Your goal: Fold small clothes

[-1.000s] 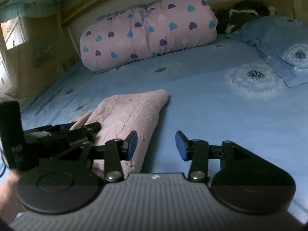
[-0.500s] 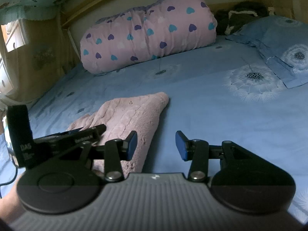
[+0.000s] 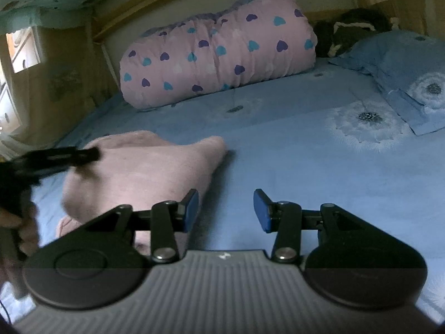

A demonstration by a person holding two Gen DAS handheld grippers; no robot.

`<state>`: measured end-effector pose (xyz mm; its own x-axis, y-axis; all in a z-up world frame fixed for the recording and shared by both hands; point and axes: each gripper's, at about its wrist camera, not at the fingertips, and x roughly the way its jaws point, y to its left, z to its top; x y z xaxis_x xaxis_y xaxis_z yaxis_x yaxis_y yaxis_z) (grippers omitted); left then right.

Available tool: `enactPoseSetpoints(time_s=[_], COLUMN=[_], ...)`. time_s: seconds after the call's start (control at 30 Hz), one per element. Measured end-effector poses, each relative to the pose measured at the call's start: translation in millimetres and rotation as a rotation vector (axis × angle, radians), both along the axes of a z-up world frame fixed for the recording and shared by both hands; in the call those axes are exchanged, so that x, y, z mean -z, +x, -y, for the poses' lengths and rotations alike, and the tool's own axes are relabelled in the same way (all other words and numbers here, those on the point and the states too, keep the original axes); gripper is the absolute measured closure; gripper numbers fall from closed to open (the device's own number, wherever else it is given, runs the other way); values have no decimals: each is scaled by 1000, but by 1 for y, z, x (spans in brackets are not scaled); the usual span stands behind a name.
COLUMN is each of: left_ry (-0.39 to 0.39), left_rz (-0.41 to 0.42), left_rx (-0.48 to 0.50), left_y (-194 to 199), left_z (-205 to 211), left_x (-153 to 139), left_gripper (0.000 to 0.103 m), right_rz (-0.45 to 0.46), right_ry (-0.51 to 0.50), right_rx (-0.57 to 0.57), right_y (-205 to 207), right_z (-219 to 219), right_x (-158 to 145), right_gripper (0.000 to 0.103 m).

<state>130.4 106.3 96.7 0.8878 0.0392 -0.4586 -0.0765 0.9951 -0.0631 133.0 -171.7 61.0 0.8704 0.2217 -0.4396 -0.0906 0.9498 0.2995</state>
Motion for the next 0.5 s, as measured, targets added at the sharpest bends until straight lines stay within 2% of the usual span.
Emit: enactPoseSetpoints(time_s=[0.07,0.13,0.17,0.3,0.37,0.5], left_ry=[-30,-92,-100,-41,-43,-56], left_rz=[-87,-135,-132,-104,-94,-91], left_rx=[11,16,24,44,48,68], left_y=[3,2,0,-8,-11,-19], left_z=[-19,-34,-36,-32,-31,-30], left_x=[11,23,25,21,17,10], left_gripper=[84,83,82,72,68,47], right_rz=[-1,-5,-8,-16,-17,-5], right_ry=[-7,-16,-21,-57,-72,-80], right_rx=[-6,-14,-18,-42,-64,-112], right_y=[0,0,0,1,1,-1], right_z=[-2,-5,-6,-17,-23,-35], right_x=[1,2,3,8,10,12], right_gripper=[57,57,57,57,57,57])
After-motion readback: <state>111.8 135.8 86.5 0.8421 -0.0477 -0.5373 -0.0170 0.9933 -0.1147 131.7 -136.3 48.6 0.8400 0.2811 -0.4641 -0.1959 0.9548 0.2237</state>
